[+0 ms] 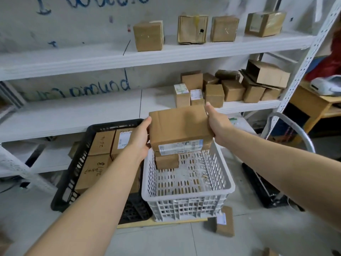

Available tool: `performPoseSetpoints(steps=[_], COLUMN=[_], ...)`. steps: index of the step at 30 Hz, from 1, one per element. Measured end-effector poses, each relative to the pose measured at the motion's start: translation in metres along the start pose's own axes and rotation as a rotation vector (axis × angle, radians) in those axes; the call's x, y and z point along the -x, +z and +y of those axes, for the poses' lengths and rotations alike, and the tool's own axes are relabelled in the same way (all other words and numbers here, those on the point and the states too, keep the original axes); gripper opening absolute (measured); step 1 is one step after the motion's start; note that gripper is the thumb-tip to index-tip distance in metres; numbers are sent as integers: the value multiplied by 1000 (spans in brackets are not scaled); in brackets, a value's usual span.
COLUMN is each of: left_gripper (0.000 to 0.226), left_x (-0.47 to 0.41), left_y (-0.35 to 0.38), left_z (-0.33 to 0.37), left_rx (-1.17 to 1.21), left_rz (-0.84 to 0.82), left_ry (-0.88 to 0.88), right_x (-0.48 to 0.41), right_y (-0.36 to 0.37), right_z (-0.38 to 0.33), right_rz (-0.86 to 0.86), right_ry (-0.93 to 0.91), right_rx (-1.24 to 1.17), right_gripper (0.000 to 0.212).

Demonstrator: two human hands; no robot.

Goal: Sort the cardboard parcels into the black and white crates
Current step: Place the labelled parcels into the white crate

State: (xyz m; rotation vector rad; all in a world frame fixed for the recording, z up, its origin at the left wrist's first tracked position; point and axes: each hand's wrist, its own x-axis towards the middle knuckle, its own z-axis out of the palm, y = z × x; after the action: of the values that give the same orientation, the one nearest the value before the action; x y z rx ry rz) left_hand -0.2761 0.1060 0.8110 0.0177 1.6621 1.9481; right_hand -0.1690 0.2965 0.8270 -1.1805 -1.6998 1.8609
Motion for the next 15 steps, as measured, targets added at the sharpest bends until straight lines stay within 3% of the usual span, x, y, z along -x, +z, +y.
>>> performPoseSetpoints(steps=[11, 15], left_gripper=[35, 22], left_x=[-103, -148], left_y=[44, 54], left_z=[-18, -27], left_rx=[-72, -112], left_rz=[52, 25], left_ry=[-43, -135], right_x=[-110, -144], right_y=[2, 10], right_z=[20, 38], right_rz=[11, 26], right_ry=[74, 107], right_rx=[44, 53], right_gripper=[71, 73])
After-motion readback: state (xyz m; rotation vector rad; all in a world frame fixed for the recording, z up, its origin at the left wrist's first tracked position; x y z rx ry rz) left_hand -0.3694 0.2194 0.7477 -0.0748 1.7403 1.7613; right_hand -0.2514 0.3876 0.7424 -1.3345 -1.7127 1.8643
